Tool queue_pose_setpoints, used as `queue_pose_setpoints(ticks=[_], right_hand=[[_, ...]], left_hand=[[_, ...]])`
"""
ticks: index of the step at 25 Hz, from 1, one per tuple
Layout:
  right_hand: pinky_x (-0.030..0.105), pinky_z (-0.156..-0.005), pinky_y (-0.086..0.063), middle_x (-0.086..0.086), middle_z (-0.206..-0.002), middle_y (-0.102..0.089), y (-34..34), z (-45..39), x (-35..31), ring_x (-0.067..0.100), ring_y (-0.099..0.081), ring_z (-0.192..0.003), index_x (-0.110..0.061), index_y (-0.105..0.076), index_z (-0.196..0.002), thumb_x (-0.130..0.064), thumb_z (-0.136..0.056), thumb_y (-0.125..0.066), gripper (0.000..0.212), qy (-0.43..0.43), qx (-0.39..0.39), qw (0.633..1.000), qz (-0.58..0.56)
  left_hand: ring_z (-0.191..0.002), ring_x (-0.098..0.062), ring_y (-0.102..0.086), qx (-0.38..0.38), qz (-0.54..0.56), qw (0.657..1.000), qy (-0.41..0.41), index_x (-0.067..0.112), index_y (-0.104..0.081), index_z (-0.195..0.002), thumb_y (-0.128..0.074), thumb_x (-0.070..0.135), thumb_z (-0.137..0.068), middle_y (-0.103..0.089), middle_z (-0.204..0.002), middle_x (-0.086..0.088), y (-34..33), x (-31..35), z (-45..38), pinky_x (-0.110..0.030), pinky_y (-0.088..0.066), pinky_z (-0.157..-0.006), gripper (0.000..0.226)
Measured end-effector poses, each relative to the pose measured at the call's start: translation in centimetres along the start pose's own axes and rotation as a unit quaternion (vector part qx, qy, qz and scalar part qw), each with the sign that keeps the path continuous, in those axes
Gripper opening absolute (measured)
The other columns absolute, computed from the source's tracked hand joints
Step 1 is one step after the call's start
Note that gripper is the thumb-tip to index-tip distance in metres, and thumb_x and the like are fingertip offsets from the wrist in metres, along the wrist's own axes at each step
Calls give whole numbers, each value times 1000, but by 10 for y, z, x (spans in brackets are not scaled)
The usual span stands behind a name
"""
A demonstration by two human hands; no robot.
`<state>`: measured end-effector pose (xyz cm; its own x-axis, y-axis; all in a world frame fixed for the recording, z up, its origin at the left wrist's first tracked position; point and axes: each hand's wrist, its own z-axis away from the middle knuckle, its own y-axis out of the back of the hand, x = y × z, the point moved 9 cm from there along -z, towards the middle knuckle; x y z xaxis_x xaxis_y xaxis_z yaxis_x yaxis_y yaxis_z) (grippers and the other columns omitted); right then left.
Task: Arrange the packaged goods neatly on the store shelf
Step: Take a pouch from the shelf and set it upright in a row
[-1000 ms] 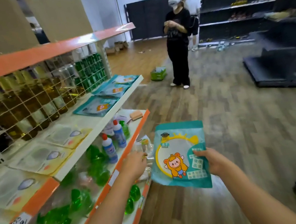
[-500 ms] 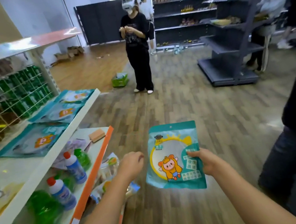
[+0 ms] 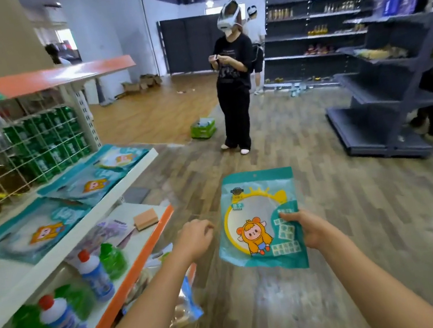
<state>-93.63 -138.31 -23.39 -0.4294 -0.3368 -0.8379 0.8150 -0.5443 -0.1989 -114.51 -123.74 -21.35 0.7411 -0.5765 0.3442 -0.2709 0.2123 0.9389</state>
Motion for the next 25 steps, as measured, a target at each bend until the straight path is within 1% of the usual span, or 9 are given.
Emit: queue_pose_setpoints(ticks=[3, 7, 10, 12, 16, 19, 22, 23, 25], right_hand=[[33, -53, -50, 8, -68, -64, -13, -31, -8, 18, -65, -49, -4, -53, -87, -1, -92, -52, 6, -12, -17, 1000, 1], [35, -57, -48, 6, -63, -66, -44, -78, -17, 18, -65, -48, -5, -52, -89, -3, -92, -53, 3, -36, -39, 999, 10], [35, -58, -48, 5, -61, -67, -70, -111, -33, 18, -66, -49, -5, -52, -90, -4, -91, -54, 2, -35, -50, 998, 6], [35, -58, -49, 6, -63, -67, -85, -129, -51, 18, -66, -50, -5, -53, -90, -4, -91, -54, 2, -26, -52, 998, 2], [35, -58, -50, 6, -64, -67, -120, -167, -91, 19, -66, -52, -6, -52, -88, -5, -91, -54, 4, -4, -62, 998, 2], [37, -60, -50, 7, -69, -66, -141, -190, -109, 20, -65, -56, -6, -52, -89, -5, -91, -54, 3, 11, -69, 998, 3], [39, -64, -51, 9, -77, -65, -157, -210, -113, 23, -64, -66, -6, -53, -92, -5, -91, -55, 2, 10, -83, 996, 4], [39, -65, -51, 9, -79, -65, -161, -216, -112, 24, -63, -69, -6, -53, -92, -5, -91, -55, 2, 5, -86, 996, 8], [39, -65, -51, 9, -78, -65, -170, -229, -110, 24, -63, -69, -6, -53, -91, -6, -91, -55, 2, -6, -93, 995, 20]], left_hand=[[-110, -25, -59, -12, 1, 1000, 21, 24, -65, -115, -38, 30, -88, -65, -120, -3, 1, -11, -17, -39, -49, -93, 38], [-105, -23, -60, -24, 10, 999, 37, 20, -66, -115, -40, 26, -92, -65, -117, -4, 7, -36, -52, -38, -50, -90, 35], [-99, -24, -61, -21, 21, 999, 41, 14, -66, -111, -40, 23, -95, -67, -113, -8, 21, -59, -91, -36, -50, -84, 33], [-101, -26, -59, -9, 53, 997, 63, 11, -65, -110, -38, 23, -97, -65, -114, -9, 37, -72, -116, -34, -47, -82, 32], [-108, -25, -57, 24, 158, 982, 104, 15, -62, -112, -36, 28, -101, -63, -119, -5, 73, -105, -167, -30, -44, -84, 31], [-102, -22, -58, 45, 246, 960, 125, 16, -61, -112, -36, 31, -101, -63, -110, -3, 90, -120, -191, -33, -47, -86, 31], [-89, -19, -58, 26, 377, 912, 162, 11, -61, -110, -41, 34, -100, -62, -95, -1, 81, -131, -204, -35, -49, -84, 32], [-84, -19, -59, 19, 410, 895, 175, 10, -61, -111, -44, 35, -98, -63, -92, -2, 76, -135, -207, -35, -50, -81, 33], [-74, -17, -57, 5, 453, 869, 200, 7, -58, -111, -51, 32, -96, -62, -86, -5, 68, -141, -209, -29, -50, -68, 30]])
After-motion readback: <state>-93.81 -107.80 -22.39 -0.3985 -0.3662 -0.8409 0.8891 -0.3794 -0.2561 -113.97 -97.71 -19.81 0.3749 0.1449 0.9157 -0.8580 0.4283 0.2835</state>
